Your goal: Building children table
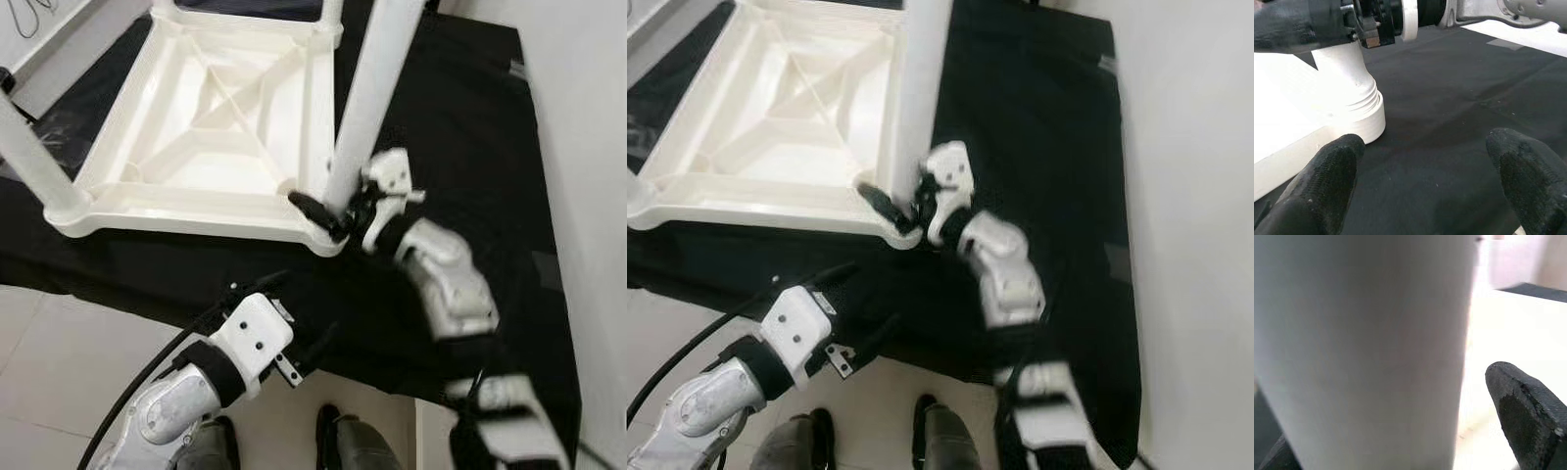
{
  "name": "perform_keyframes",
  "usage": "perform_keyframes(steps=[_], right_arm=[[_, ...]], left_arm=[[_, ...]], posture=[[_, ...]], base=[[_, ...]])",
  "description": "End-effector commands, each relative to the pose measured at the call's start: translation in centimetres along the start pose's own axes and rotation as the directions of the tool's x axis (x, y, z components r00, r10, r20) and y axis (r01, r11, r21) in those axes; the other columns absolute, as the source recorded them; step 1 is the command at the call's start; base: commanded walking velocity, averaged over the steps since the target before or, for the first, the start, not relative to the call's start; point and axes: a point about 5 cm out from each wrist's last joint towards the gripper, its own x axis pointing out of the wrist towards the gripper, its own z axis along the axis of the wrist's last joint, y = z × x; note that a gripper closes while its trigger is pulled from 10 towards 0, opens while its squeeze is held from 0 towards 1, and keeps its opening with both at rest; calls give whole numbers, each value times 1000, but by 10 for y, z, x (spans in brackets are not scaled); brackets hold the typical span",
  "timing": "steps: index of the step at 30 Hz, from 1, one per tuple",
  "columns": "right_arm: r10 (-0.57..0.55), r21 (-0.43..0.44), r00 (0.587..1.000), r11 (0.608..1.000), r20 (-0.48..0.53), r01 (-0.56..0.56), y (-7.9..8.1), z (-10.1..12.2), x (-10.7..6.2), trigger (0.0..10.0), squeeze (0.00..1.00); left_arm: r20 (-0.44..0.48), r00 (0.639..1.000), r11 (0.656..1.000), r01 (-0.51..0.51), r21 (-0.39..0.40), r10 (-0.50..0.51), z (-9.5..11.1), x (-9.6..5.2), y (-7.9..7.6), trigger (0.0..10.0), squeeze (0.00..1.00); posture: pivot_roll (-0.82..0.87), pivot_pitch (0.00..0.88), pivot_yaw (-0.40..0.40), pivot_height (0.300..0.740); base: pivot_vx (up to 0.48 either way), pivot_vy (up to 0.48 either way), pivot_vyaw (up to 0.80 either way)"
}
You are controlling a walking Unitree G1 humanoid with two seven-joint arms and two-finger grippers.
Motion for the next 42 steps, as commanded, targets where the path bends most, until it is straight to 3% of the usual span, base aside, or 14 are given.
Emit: perform_keyframes(steps=[1, 7, 8, 13, 22, 25, 27, 28, 29, 30, 31, 33, 40, 42], right_arm=[[129, 16, 992, 991, -3, -129, 9, -3, 5, 10000, 0], [318, 7, 948, 948, -18, -318, 5, 5, 12, 10000, 0], [324, 17, 946, 946, -18, -324, 2, 5, 14, 0, 0], [383, 49, 924, 923, -18, -382, -2, 1, 18, 0, 0], [360, 51, 933, 932, -3, -359, -10, -2, 11, 0, 0], [278, 30, 960, 960, -32, -277, -13, -9, 1, 0, 0], [44, 11, 993, 999, -107, -43, -15, -25, -13, 0, 0], [44, 11, 993, 999, -107, -43, -15, -25, -13, 0, 0], [-262, -32, 952, 965, -157, 260, -16, -38, -20, 0, 0], [-508, -85, 829, 860, -235, 503, -11, -52, -37, 0, 0], [-564, -81, 772, 819, -293, 568, 6, -63, -48, 0, 0], [-490, -35, 787, 856, -376, 516, 45, -79, -55, 0, 0], [-416, -40, 843, 903, -341, 429, 36, -69, -47, 0, 0], [-381, -40, 864, 920, -328, 391, 33, -65, -43, 10000, 0]], left_arm=[[-19, 1000, 1000, 13, -9, -13, -5, -2, -2, 10000, 0], [-21, 1000, 1000, 10, -6, -11, -5, -2, -2, 10000, 0], [-20, 1000, 1000, 10, -4, -10, -5, -2, -2, 10000, 0], [-16, 1000, 1000, 8, -2, -8, -3, -2, -2, 10000, 0], [-18, 1000, 1000, 11, -4, -11, -3, -2, -3, 10000, 0], [-19, 1000, 1000, 11, -5, -11, -3, -2, -4, 10000, 0], [-22, 1000, 1000, 12, -5, -12, -4, -3, -3, 10000, 0], [-22, 1000, 1000, 12, -5, -12, -4, -3, -3, 10000, 0], [-23, 1000, 1000, 12, -5, -12, -4, -4, -3, 10000, 0], [-23, 1000, 1000, 12, -6, -12, -4, -5, -2, 10000, 0], [-23, 1000, 1000, 12, -7, -12, -3, -5, -2, 10000, 0], [-38, 999, 1000, 20, 1, -20, -6, -7, 0, 10000, 0], [-29, 1000, 1000, 1, -5, -1, -4, -6, 1, 10000, 0], [-38, 999, 1000, -4, 3, 4, -6, -7, 1, 10000, 0]], posture=[[106, 258, -117, 740], [112, 258, -118, 740], [117, 259, -119, 740], [117, 262, -122, 740], [113, 266, -119, 740], [100, 270, -123, 740], [95, 267, -128, 740], [95, 267, -128, 740], [91, 269, -136, 740], [89, 280, -127, 740], [94, 285, -124, 740], [87, 290, -110, 740], [87, 282, -142, 740], [90, 278, -140, 740]], base=[[0, 0, 0], [0, 0, 0], [0, 0, 0], [0, 0, 0], [0, 0, 0], [0, 0, 0], [0, 0, 0], [0, 0, 0], [0, 0, 0], [0, 0, 0], [0, 0, 0], [0, 0, 0], [0, 0, 0], [0, 0, 0]])
